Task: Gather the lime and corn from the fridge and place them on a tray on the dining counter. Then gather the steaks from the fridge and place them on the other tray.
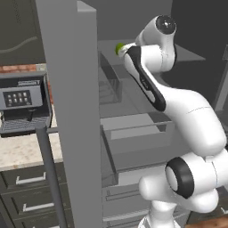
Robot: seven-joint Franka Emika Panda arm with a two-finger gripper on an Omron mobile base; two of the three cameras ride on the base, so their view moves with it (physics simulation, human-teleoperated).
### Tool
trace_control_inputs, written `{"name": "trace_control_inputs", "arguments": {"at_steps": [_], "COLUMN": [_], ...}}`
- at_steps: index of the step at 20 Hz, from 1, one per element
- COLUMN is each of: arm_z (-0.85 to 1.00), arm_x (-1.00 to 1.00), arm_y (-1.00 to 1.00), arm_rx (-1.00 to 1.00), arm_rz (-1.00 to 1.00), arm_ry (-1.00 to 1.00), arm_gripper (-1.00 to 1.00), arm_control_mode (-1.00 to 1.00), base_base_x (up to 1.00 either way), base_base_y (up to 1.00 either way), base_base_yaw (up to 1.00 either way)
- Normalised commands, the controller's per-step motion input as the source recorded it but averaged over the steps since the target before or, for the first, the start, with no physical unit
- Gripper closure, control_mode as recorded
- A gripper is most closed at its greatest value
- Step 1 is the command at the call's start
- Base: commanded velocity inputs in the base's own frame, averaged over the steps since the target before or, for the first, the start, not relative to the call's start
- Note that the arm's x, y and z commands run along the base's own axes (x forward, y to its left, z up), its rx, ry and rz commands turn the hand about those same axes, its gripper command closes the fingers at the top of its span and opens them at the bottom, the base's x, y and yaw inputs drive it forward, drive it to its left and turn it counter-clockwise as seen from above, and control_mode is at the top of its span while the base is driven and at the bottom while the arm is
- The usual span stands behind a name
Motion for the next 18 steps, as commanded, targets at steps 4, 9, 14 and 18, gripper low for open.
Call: {"name": "trace_control_inputs", "arguments": {"at_steps": [4, 9, 14, 18], "arm_z": [0.00, 0.00, 0.00, 0.00], "arm_x": [0.60, 0.60, 0.45, 0.31], "arm_y": [0.15, 0.25, 0.03, 0.00], "arm_rx": [0.00, 0.00, 0.00, 0.00], "arm_rz": [-0.02, -0.02, -0.01, 0.00], "arm_ry": [0.03, 0.03, 0.02, 0.01], "arm_gripper": [-1.00, -1.00, -1.00, -1.00], "arm_control_mode": [-1.00, -1.00, -1.00, -1.00], "base_base_x": [0.00, 0.00, 0.00, 0.00], "base_base_y": [0.00, 0.00, 0.00, 0.00], "base_base_yaw": [0.00, 0.00, 0.00, 0.00]}}
